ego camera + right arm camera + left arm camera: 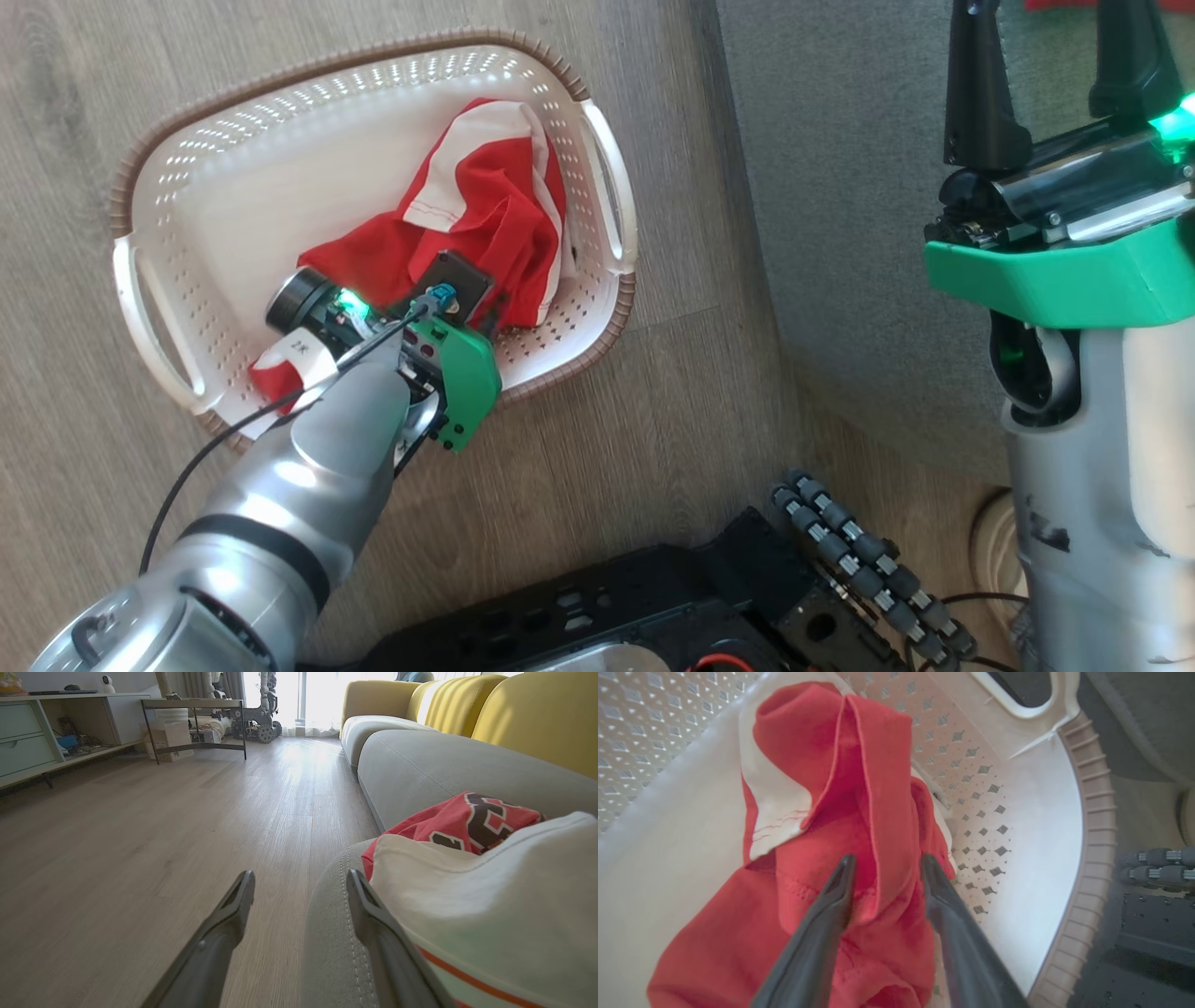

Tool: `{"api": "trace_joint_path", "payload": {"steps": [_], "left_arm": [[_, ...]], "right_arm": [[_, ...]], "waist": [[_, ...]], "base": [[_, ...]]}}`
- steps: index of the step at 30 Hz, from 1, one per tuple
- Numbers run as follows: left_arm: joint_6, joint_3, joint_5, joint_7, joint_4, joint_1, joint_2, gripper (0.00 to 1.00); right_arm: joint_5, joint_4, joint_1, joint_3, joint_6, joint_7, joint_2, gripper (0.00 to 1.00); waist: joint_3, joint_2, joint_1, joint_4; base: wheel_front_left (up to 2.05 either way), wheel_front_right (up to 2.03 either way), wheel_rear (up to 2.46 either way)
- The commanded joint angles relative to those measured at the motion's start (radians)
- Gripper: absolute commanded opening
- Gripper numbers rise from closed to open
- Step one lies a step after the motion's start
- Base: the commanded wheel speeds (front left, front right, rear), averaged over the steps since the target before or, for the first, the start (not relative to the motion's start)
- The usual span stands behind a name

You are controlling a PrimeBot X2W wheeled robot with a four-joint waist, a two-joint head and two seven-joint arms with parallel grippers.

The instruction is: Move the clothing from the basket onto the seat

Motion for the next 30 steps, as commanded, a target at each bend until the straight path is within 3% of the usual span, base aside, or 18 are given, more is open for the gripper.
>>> {"api": "trace_joint_path", "payload": {"steps": [1, 2, 14, 23, 30], "left_arm": [[-0.001, -0.003, -0.008, 0.0, -0.006, 0.018, 0.005, 0.07], [-0.001, -0.006, -0.012, 0.0, -0.005, 0.018, 0.005, 0.0], [0.006, -0.003, -0.087, -0.071, -0.035, 0.046, 0.005, 0.0], [-0.014, 0.01, -0.183, -0.157, -0.129, 0.096, 0.005, 0.0], [0.014, 0.054, -0.241, -0.187, -0.206, 0.13, 0.005, 0.0]], "right_arm": [[0.005, -0.038, 0.016, 0.018, 0.0, -0.008, 0.002, 1.0], [0.005, -0.038, 0.015, 0.021, 0.0, -0.008, 0.002, 1.0], [-0.006, 0.013, 0.026, 0.028, 0.0, -0.011, 0.002, 1.0], [-0.038, 0.126, 0.071, 0.006, 0.0, -0.013, 0.002, 1.0], [-0.065, 0.216, 0.144, -0.018, 0.0, -0.012, 0.002, 1.0]], "waist": [[0.001, 0.0001, -0.0001, -0.003], [0.0, 0.0001, -0.0001, -0.003], [-0.089, 0.0001, -0.0001, 0.04], [-0.286, 0.0001, -0.0001, 0.115], [-0.469, 0.0001, -0.0001, 0.17]], "base": [[0.0, 0.0, 0.0], [0.0, 0.0, 0.0], [0.0, 0.0, 0.0], [0.0, 0.0, 0.0], [0.0, 0.0, 0.0]]}}
